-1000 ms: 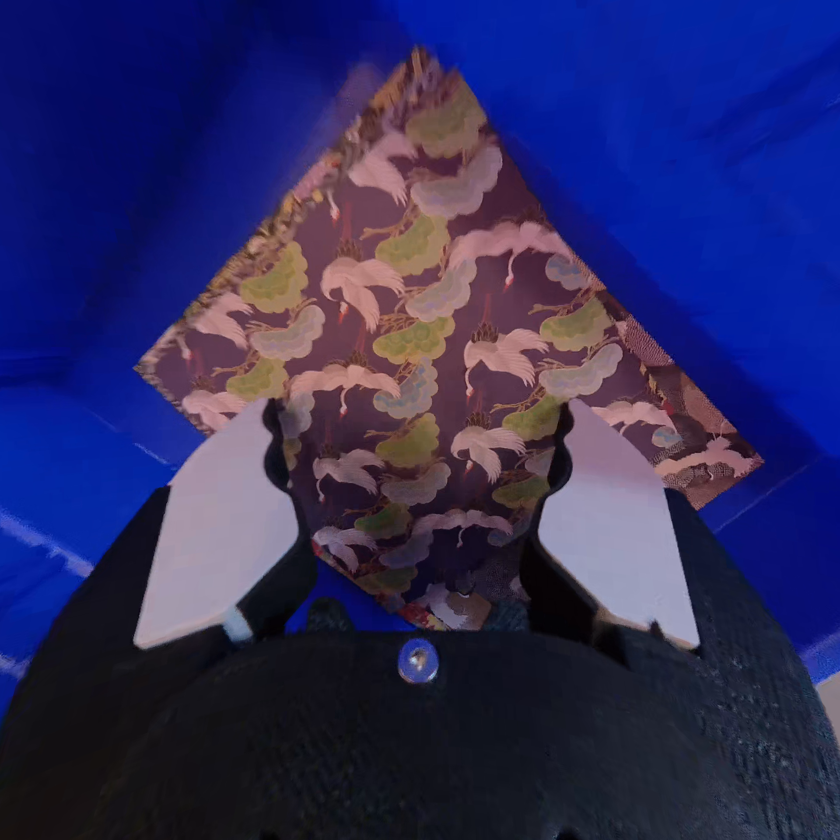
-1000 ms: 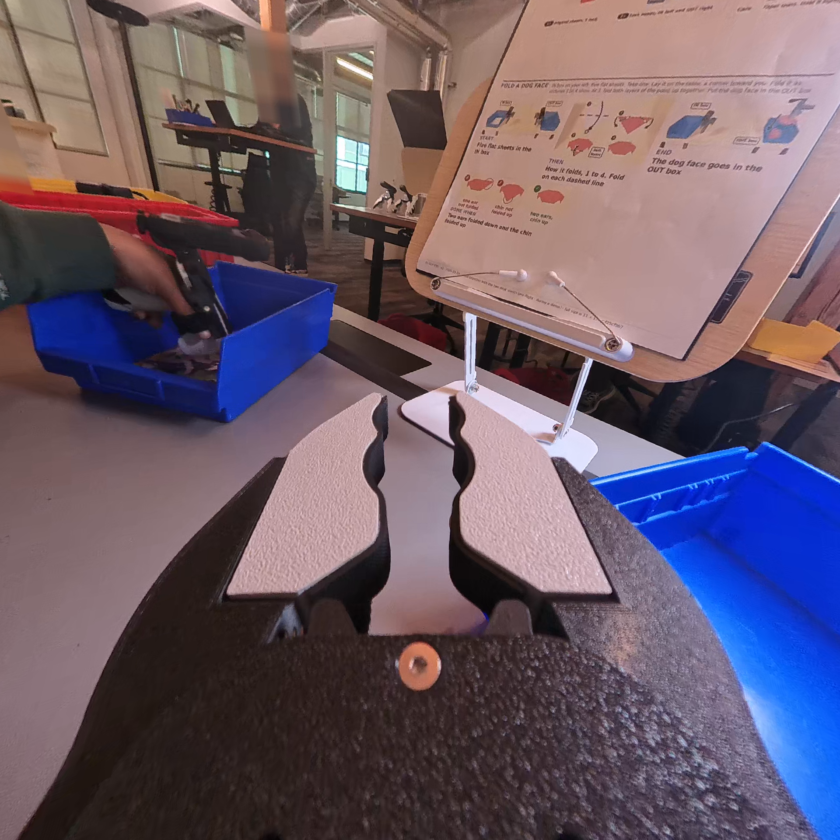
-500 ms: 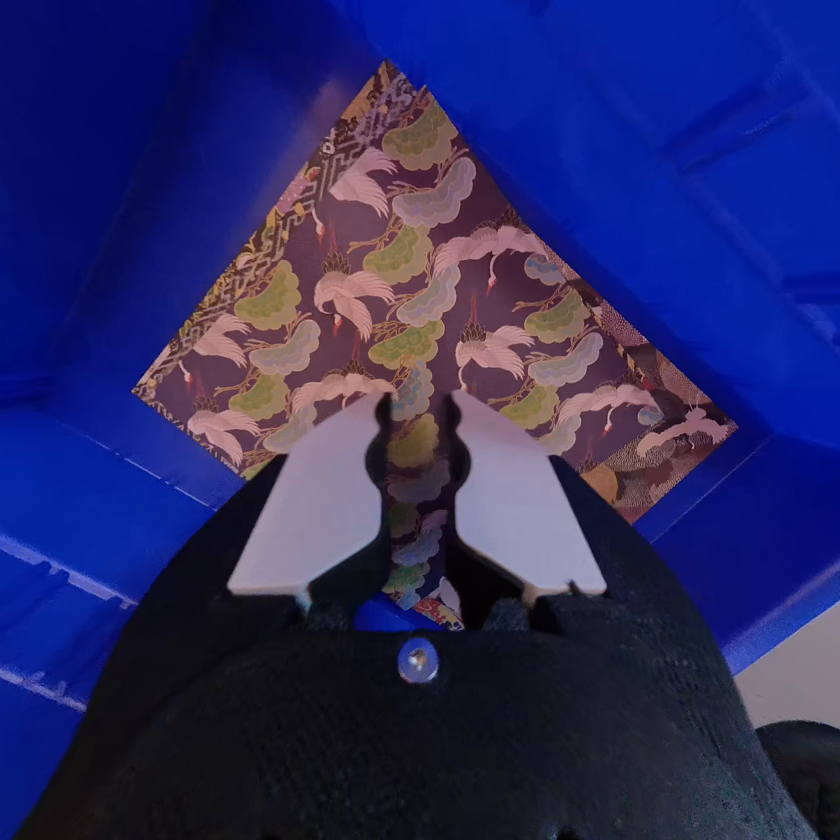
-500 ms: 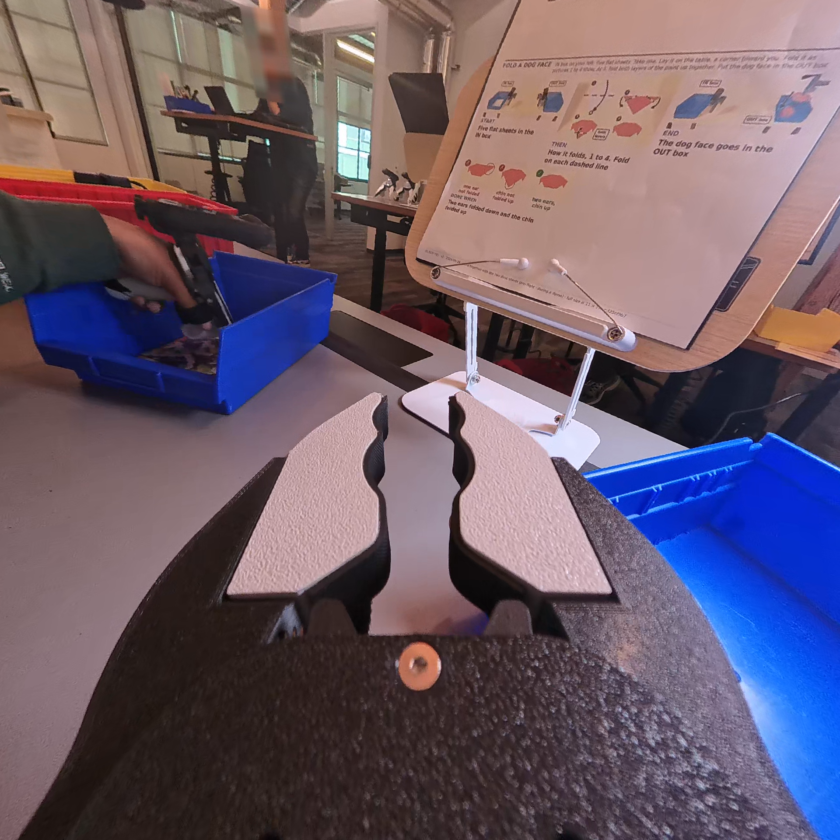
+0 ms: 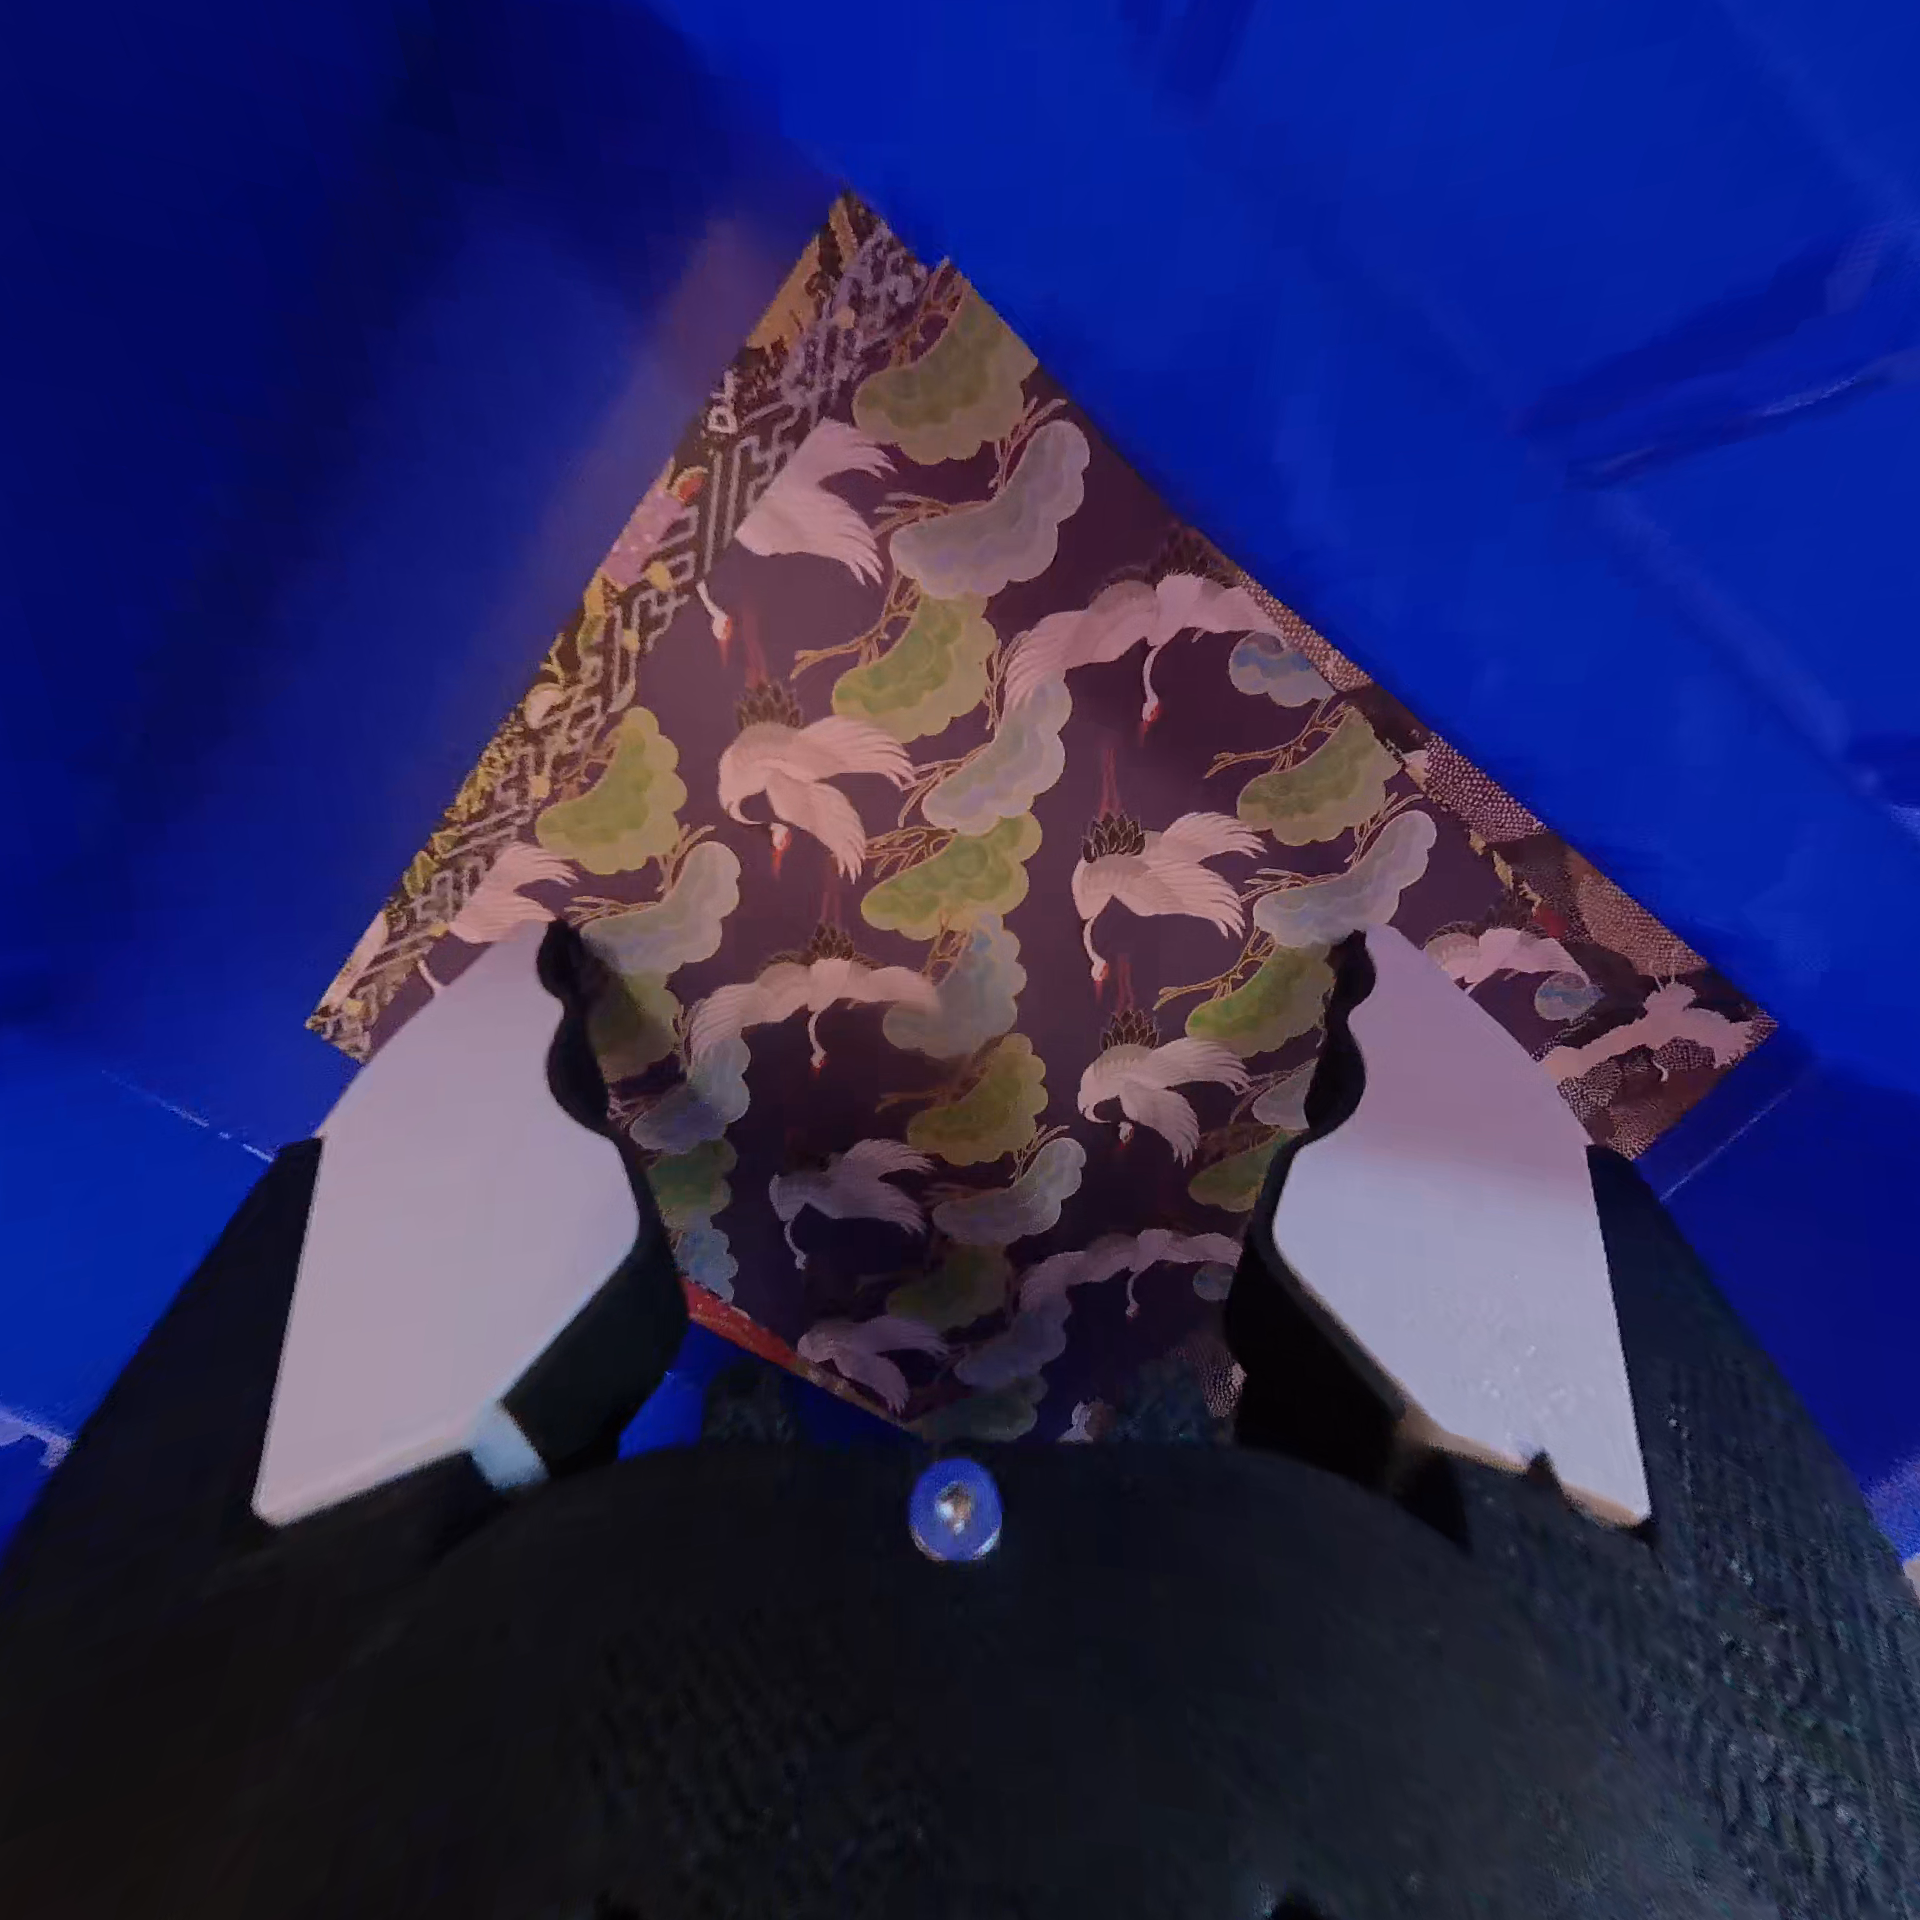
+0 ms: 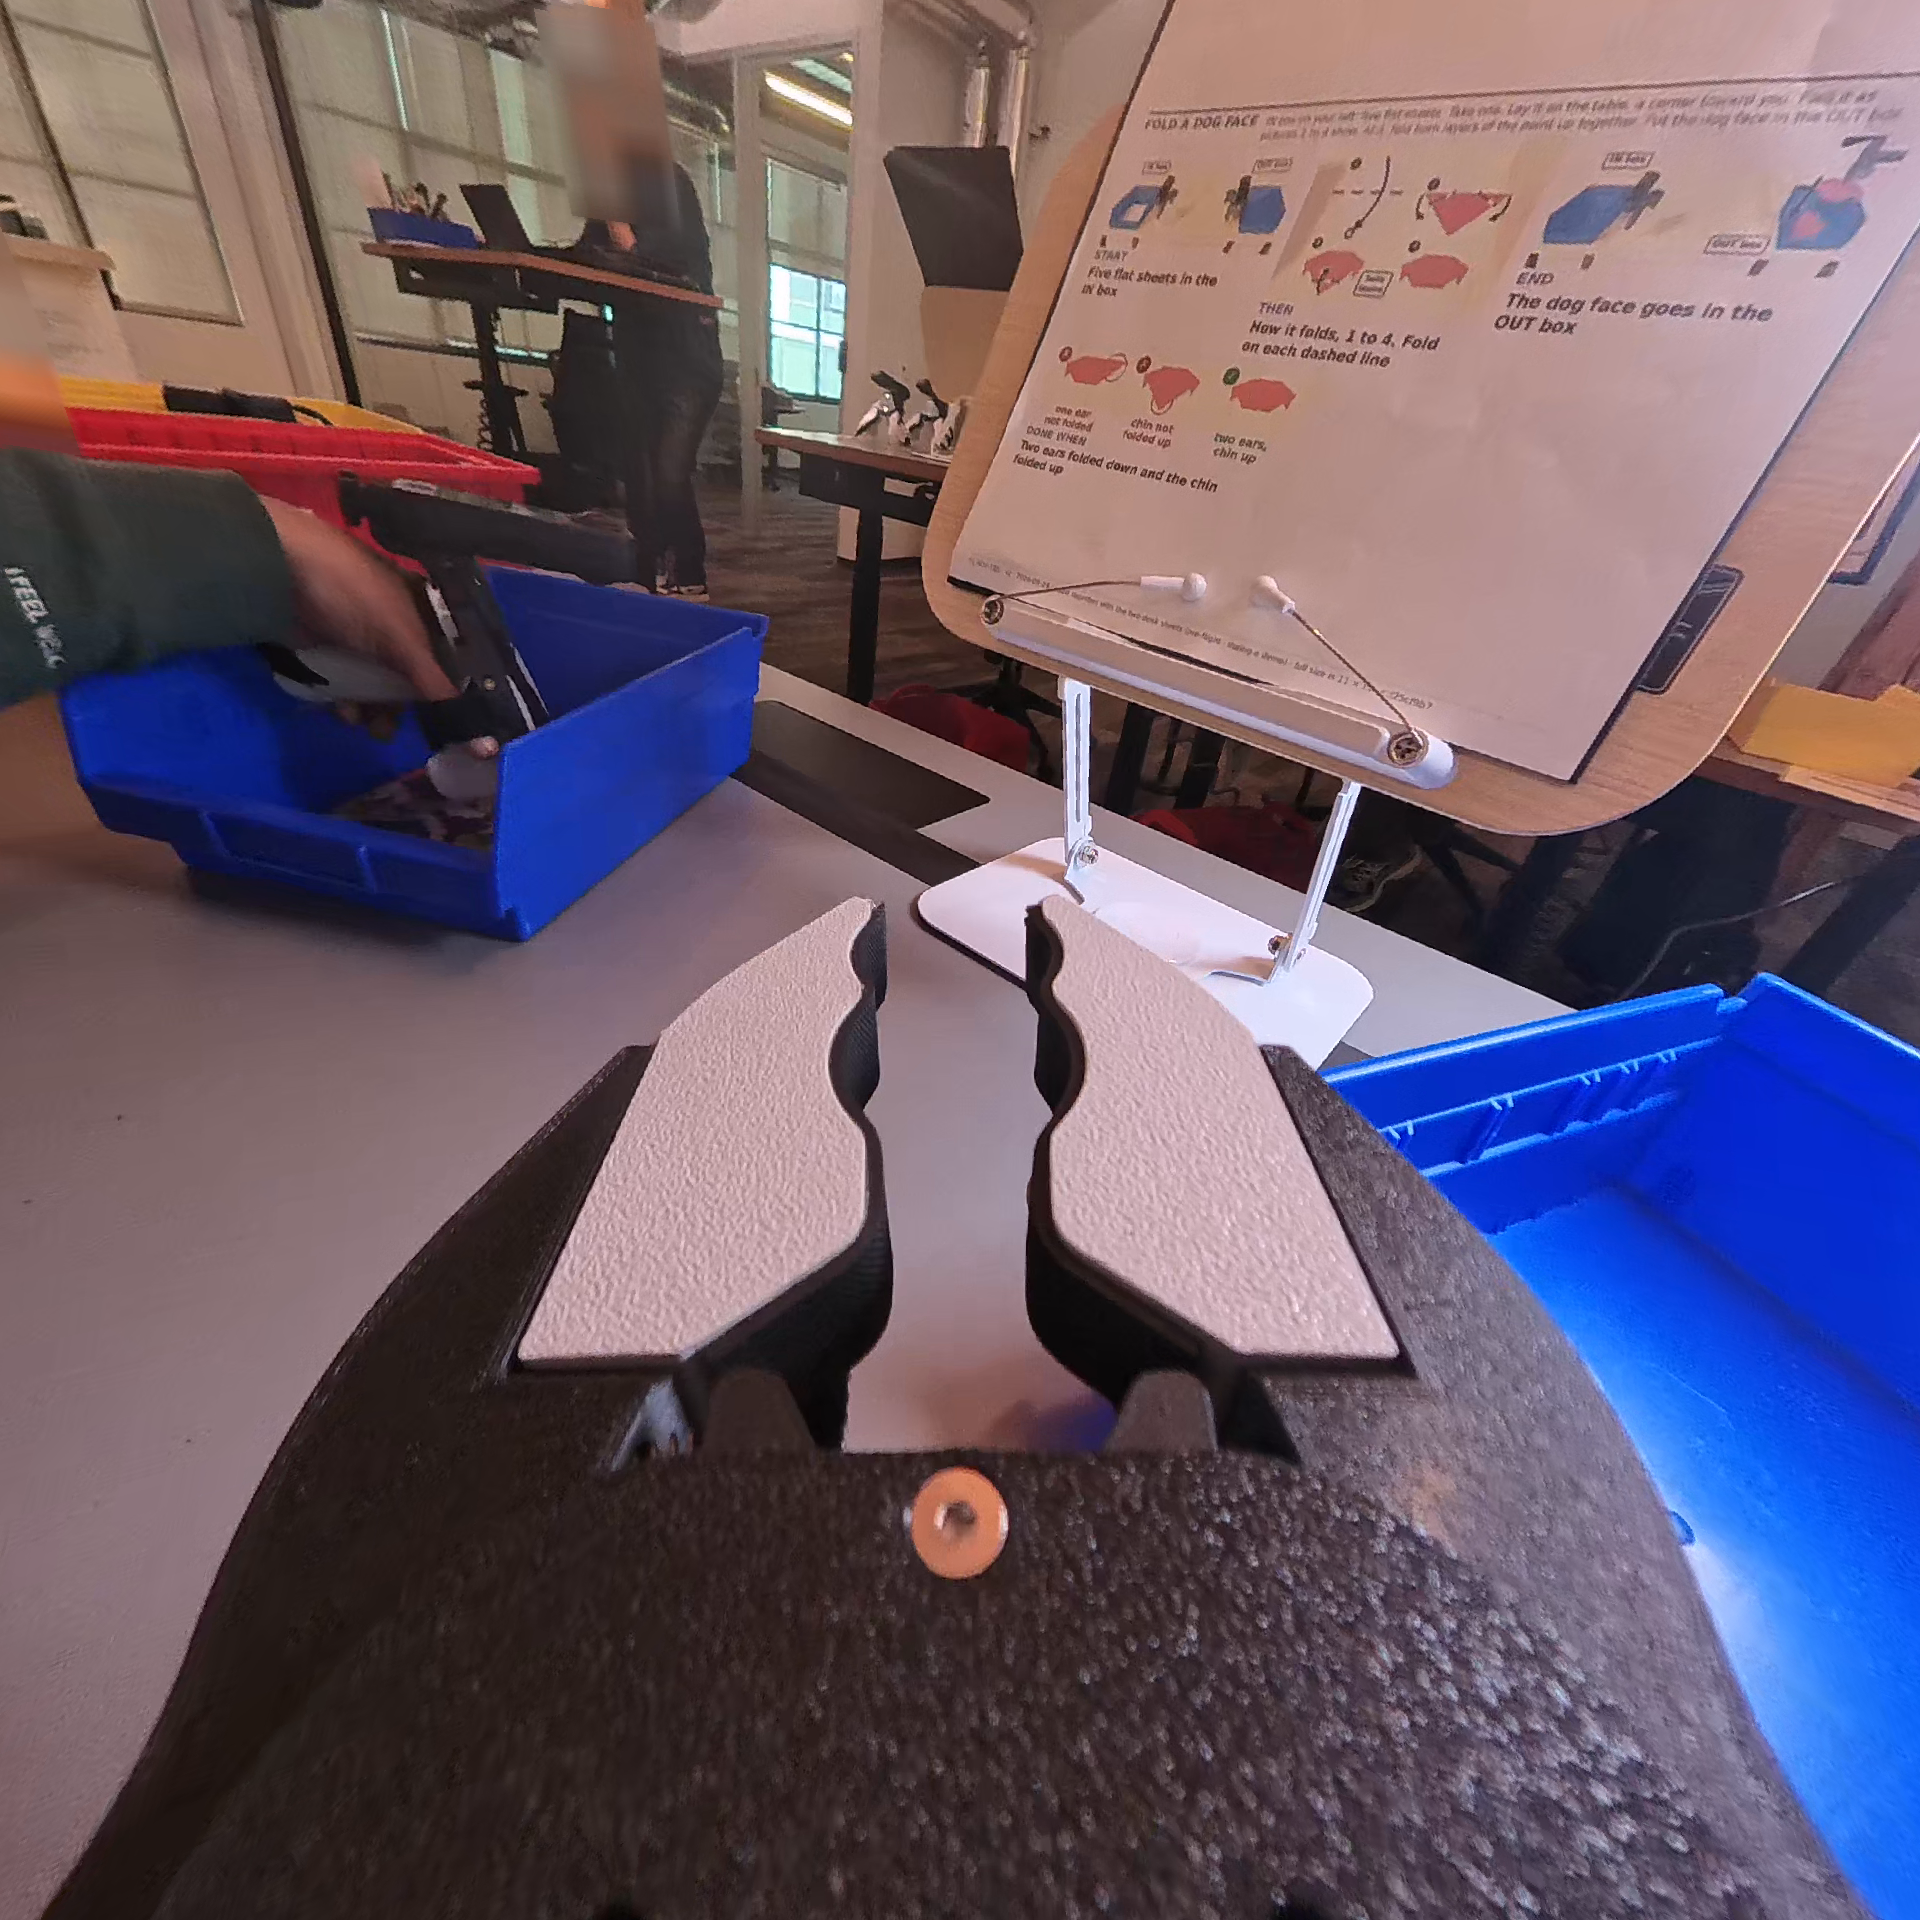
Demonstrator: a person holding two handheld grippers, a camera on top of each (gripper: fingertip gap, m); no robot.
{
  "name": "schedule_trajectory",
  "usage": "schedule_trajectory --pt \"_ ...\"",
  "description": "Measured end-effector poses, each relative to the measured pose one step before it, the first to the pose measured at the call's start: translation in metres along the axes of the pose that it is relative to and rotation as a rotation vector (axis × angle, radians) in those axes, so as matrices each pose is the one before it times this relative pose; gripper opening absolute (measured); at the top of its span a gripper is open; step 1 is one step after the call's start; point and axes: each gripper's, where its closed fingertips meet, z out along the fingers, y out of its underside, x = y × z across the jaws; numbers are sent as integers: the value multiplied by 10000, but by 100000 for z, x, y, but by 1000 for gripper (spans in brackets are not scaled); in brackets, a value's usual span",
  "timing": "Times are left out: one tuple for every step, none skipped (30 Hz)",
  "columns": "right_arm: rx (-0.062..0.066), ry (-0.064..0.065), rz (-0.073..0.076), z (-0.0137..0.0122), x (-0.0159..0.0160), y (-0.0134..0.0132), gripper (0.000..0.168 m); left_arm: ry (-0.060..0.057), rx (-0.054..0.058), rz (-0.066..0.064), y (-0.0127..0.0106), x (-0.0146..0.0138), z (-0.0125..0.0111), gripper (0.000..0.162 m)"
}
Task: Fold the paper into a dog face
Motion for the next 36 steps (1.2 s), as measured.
schedule_trajectory --pt "-22 -4 29 25 52 48 26 -6 -60 -42 40 -10 -33 132" --pt "-22 -7 15 11 10 51 26 -8 -92 -68 42 10 -67 129" --pt "-17 -3 2 -4 0 33 26 -10 -53 -41 -30 30 -168 122" --pt "-2 -4 -11 -12 -16 -10 26 19 48 12 -128 54 -248 108" --pt "13 -5 -15 -26 -28 -60 26 34 114 27 -178 65 -232 93" --pt "16 -1 -12 -30 -18 -63 26 5 40 3 -39 -7 -79 87" --pt "11 -1 -6 -31 -8 -45 26 -2 28 4 6 9 -12 87" --pt "8 3 2 -23 9 -28 26 11 36 36 6 26 -51 85" --pt "5 2 8 -17 10 -24 26 14 66 64 -47 26 -88 78" --pt "-1 1 11 4 19 14 26 0 91 68 -61 11 -118 71" --pt "-5 1 9 1 22 20 26 -20 70 51 -37 -16 -122 69" --pt "-9 -1 4 10 5 33 26 -20 59 55 -23 -1 -173 68" --pt "-13 -2 0 21 5 38 26 -6 99 82 -87 9 -236 64" --pt "-13 -3 -5 27 -3 46 26 10 133 70 -144 39 -315 62" --pt "-19 -5 -7 23 -5 64 26 28 150 71 -168 83 -399 60" --pt "-22 0 -5 27 -7 66 26 14 143 71 -175 71 -455 59" --pt "-18 -5 0 39 -13 71 26 -37 160 94 -210 -10 -516 58" --pt "-20 -12 6 37 -25 64 26 -35 179 89 -239 1 -571 56" --pt "-22 -13 1 36 -25 77 26 27 199 68 -265 101 -605 55" --pt "-16 -15 -12 28 -49 54 26 39 221 74 -304 149 -669 54" --pt "-8 -16 -19 25 -51 33 26 -2 264 116 -367 128 -745 53" --pt "2 -23 -19 16 -69 0 26 -30 306 155 -448 151 -852 52" --pt "20 -39 -22 -7 -91 -12 26 -35 380 178 -589 213 -1039 52" --pt "45 -57 -25 -6 -123 -56 26 0 474 184 -786 387 -1213 51" --pt "72 -101 -23 -4 -208 -94 26 71 580 232 -1012 650 -1336 50" --pt "108 -195 -14 11 -359 -135 27 117 704 341 -1274 926 -1432 49" --pt "146 -286 -5 1 -550 -213 28 117 724 351 -1369 1097 -1410 48" --pt "172 -354 -14 37 -713 -269 29 140 653 324 -1387 1240 -1295 47" --pt "156 -416 -40 72 -876 -263 30 226 729 389 -1543 1539 -1150 47" --pt "106 -439 -62 152 -990 -201 33 410 876 422 -1767 1962 -956 47" --pt "52 -405 -55 218 -1004 -131 36 631 941 353 -1835 2387 -660 46" --pt "18 -379 -25 283 -1009 -113 40 694 876 193 -1695 2465 -260 46" --pt "-1 -370 22 340 -1018 -99 44 710 745 89 -1400 2425 118 46" --pt "-4 -358 76 346 -1004 -122 47 698 667 70 -1162 2320 393 46" --pt "57 -288 118 292 -887 -212 50 686 620 108 -991 2213 567 46" --pt "151 -218 136 192 -769 -355 51 621 498 99 -738 1970 682 47"
